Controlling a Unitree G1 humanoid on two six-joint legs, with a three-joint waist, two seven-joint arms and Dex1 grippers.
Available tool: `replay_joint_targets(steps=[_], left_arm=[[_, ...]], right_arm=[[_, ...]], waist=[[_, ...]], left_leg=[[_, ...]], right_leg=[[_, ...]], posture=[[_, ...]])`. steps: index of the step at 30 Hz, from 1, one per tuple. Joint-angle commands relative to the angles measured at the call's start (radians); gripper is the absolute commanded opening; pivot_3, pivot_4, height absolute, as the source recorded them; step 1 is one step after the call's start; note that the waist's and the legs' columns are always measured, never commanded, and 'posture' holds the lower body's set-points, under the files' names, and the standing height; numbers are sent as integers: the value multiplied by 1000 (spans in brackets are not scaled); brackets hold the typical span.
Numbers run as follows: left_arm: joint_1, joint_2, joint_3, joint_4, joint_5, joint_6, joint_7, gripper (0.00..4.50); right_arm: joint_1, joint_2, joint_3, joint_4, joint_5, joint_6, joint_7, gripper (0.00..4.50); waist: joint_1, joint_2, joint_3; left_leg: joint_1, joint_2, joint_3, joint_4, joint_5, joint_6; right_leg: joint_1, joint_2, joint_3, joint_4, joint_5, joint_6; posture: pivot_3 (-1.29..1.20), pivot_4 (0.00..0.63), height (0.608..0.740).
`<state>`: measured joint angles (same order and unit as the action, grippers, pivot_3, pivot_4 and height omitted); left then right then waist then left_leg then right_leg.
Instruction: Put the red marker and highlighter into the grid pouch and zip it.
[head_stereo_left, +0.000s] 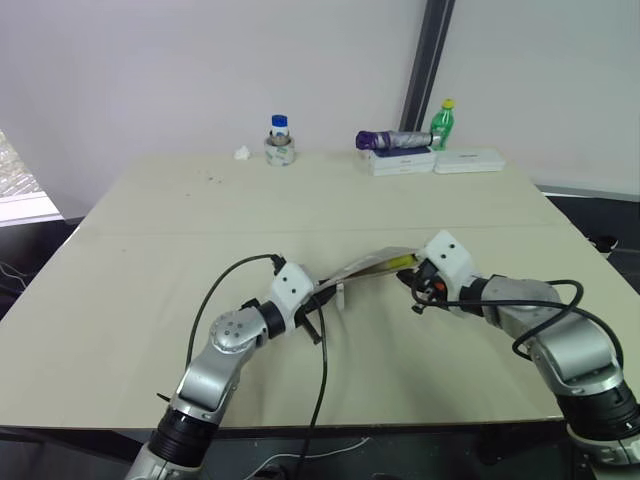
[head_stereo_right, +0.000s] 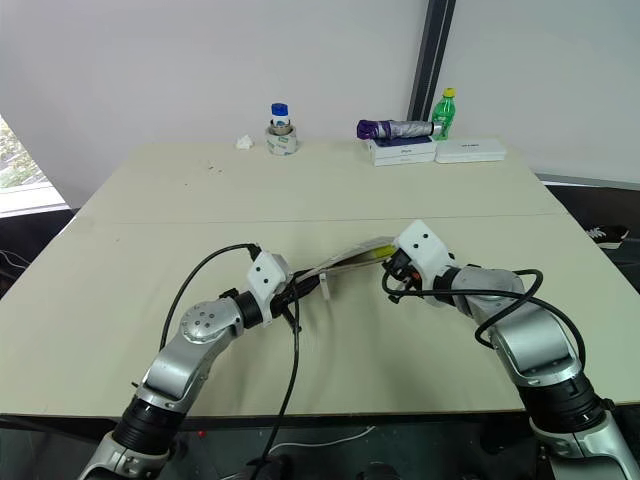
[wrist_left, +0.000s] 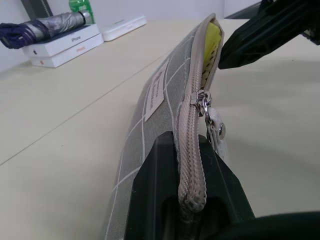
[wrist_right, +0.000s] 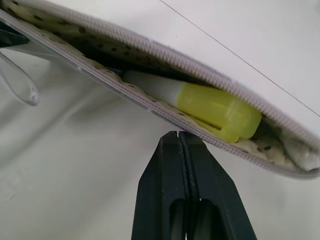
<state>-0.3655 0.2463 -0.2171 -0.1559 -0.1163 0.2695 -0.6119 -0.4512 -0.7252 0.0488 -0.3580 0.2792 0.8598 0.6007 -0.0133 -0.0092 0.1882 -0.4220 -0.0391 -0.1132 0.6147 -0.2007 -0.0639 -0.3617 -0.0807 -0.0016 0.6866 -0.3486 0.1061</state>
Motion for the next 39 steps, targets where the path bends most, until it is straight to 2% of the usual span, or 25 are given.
replay_joint_targets(steps=[1,6,7,8,12,19,24,27,31,39], left_arm=[[-24,-53,60,-39,-125,129,14,0],[-105,-98,125,1,-242,297,26,0],[-116,-99,130,6,-256,314,20,0],[-144,-103,143,17,-293,363,8,0],[-228,-103,156,43,-380,495,-18,0],[-326,-126,142,110,-378,522,0,0],[-326,-127,111,121,-344,495,0,0],[-316,-141,108,103,-346,501,9,0],[-309,-143,110,99,-339,491,21,0],[-294,-103,96,103,-297,430,8,0]], right_arm=[[10,-27,-49,-59,19,-53,42,39],[22,-23,-98,-140,137,-37,123,39],[24,-20,-99,-152,151,-30,126,556],[20,5,-105,-170,177,-10,109,865],[6,79,-104,-199,213,41,36,2827],[-42,230,-84,-184,208,137,-145,2827],[-57,276,-72,-175,203,164,-204,2827],[-58,297,-74,-168,207,169,-224,1934],[-59,293,-75,-165,208,167,-224,41],[-63,247,-97,-154,207,157,-204,12]], waist=[[0,0,0],[0,0,0],[0,0,0],[-1,0,0],[-2,-1,0],[-5,-1,0],[-3,-1,0],[-2,-1,0],[-2,-1,0],[-3,-1,0]], left_leg=[[0,0,0,0,0,0],[0,0,0,0,0,0],[0,0,0,0,0,0],[0,0,0,0,0,0],[0,0,-1,0,0,0],[0,0,-1,0,0,0],[0,0,-1,-1,0,0],[0,0,-1,0,0,0],[0,0,-1,0,0,0],[0,0,-1,-1,0,0]], right_leg=[[0,0,0,0,0,0],[0,0,-1,0,0,0],[0,0,-1,0,0,0],[0,1,-1,0,0,0],[0,1,-1,0,0,0],[0,0,-1,0,0,0],[-1,1,0,0,0,0],[-1,0,0,0,0,0],[-1,0,0,0,0,0],[-1,0,0,0,0,0]], posture=[[0,150,737],[0,150,737],[0,150,737],[0,150,737],[0,150,737],[0,150,737],[0,150,737],[0,150,737],[0,150,737],[0,150,737]])
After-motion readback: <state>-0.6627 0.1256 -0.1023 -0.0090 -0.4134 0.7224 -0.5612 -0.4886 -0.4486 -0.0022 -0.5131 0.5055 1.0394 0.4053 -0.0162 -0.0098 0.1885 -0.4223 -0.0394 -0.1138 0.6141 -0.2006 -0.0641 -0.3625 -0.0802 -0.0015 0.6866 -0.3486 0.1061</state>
